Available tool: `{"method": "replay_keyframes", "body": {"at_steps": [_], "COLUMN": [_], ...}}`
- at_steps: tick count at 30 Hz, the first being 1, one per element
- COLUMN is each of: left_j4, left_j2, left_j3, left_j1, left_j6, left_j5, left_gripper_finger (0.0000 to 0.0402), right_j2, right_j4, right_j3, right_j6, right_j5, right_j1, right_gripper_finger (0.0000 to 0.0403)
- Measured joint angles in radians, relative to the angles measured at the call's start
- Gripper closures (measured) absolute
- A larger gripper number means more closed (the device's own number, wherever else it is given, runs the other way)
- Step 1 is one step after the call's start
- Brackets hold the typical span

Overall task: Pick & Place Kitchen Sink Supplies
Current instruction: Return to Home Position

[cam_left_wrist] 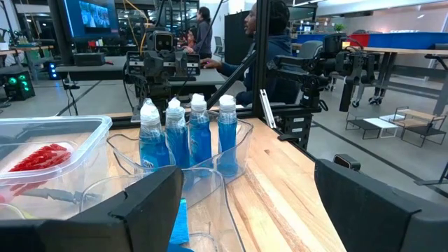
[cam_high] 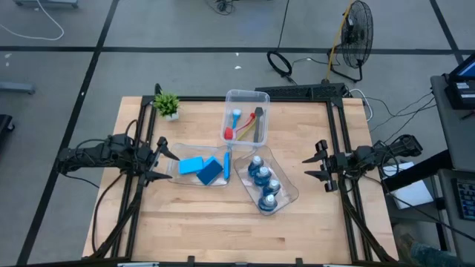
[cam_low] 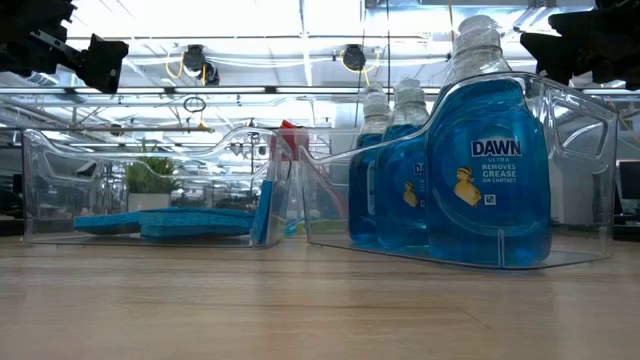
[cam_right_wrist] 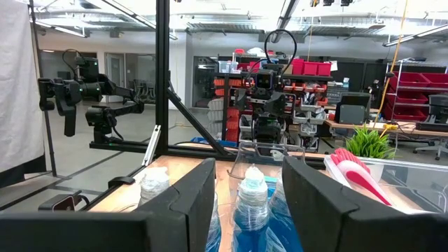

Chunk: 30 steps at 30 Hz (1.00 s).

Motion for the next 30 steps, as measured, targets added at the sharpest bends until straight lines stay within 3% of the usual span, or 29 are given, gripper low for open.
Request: {"method": "replay_keyframes", "body": {"at_steps": [16, 30], "left_j4": [0.000, 0.000], "left_j2": [0.000, 0.000], "left_j3": [0.000, 0.000], "left_j1": [0.000, 0.000], "left_j6": [0.000, 0.000], "left_j5": [0.000, 0.000], "left_gripper_finger": [0.0096, 0.0073], "right_j2": [0.000, 0.000], "right_j4": [0.000, 0.000], "right_j3": [0.000, 0.000], "right_j6": [0.000, 0.000], "right_j5": [0.000, 0.000], "right_j1": [0.000, 0.000], "right_gripper_finger": [0.0248, 0.0248]}}
